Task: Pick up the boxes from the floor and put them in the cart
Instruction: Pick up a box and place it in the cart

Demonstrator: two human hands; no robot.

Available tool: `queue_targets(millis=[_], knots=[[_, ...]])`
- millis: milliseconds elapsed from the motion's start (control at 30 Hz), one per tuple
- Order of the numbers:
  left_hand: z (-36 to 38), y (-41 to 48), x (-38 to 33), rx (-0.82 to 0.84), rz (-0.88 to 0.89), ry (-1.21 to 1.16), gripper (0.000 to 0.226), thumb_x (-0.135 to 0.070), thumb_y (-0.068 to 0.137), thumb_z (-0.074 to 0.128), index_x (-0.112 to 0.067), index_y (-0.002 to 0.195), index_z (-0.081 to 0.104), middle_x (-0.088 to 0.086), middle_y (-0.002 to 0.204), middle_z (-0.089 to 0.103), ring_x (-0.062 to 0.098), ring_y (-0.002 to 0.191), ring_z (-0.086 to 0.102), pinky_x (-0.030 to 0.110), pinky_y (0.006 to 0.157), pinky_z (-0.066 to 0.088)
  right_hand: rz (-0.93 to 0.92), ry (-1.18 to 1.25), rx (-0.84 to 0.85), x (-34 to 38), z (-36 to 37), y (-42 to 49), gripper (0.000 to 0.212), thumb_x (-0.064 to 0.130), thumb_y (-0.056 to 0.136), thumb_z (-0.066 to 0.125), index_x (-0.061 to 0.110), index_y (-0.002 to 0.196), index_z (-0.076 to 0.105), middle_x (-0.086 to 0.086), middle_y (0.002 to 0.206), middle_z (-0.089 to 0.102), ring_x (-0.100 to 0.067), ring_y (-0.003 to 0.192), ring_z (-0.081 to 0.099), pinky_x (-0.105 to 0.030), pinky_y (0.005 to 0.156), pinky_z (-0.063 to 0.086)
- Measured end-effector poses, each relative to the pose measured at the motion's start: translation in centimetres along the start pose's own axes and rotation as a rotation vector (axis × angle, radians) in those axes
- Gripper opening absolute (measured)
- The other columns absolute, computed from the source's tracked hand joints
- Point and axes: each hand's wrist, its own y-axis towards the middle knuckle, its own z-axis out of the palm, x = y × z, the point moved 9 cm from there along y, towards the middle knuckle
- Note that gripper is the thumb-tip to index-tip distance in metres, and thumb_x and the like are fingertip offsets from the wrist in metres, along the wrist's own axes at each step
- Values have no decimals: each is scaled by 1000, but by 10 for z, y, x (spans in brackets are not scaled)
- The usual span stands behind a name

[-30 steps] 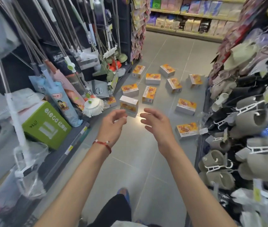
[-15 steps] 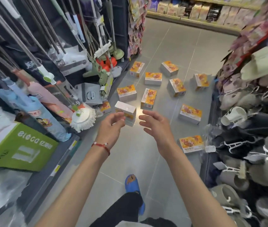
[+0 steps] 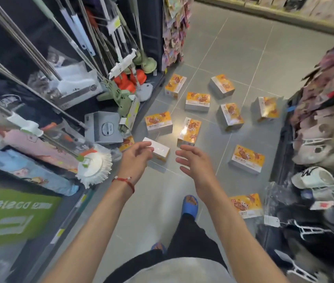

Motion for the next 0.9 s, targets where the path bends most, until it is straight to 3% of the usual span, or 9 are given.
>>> queue_targets(millis=[233, 367, 467, 567, 733, 833, 900], knots=[[21, 96, -26, -44, -97, -33, 24, -12, 98, 60, -10, 122, 64, 11, 125, 67, 12, 92, 66, 18, 75, 48, 86, -61, 43, 46, 10, 100, 14, 18, 99, 64, 29, 105, 70, 1, 113, 72, -13, 101, 69, -30, 91, 53], [18, 158, -26, -46, -166, -3, 26, -12, 98, 59, -9, 123, 64, 13, 125, 67, 16, 96, 65, 21, 77, 49, 164, -64, 7, 54, 19, 152, 15, 18, 101, 59, 27, 109, 69, -1, 116, 71, -13, 101, 67, -28, 89, 52], [13, 210, -16, -37, -235, 43, 29, -9, 99, 59, -4, 127, 62, 14, 119, 66, 17, 95, 62, 12, 60, 49, 211, -40, -45, 53, 30, 191, 17, 15, 101, 57, 27, 104, 69, 2, 109, 71, -13, 96, 66, -30, 89, 52], [13, 263, -4, 10, -290, 109, 29, -4, 99, 56, 1, 127, 60, 13, 107, 62, 12, 77, 57, 7, 47, 43, 240, -14, -122, 51, 43, 232, 18, 15, 101, 57, 28, 104, 70, 3, 107, 72, -15, 100, 68, -31, 91, 53], [9, 335, 28, 61, -386, 198, 27, 0, 99, 51, 4, 124, 59, 11, 97, 60, 8, 67, 54, 4, 46, 42, 352, 37, -226, 24, 62, 291, 18, 14, 100, 57, 23, 111, 69, 2, 104, 71, -16, 98, 66, -31, 88, 52], [13, 375, 60, 74, -443, 247, 22, 2, 99, 50, -1, 119, 60, 7, 88, 60, 1, 57, 61, 5, 47, 43, 403, 18, -246, -3, 71, 332, 17, 14, 101, 56, 25, 102, 68, 4, 98, 70, -15, 95, 64, -31, 86, 50], [13, 404, 87, 77, -480, 298, 22, 0, 99, 50, -3, 118, 62, 6, 91, 61, 7, 71, 64, 12, 59, 48, 431, -11, -265, -27, 74, 361, 17, 14, 101, 58, 26, 96, 69, 6, 93, 69, -15, 93, 63, -30, 83, 48]])
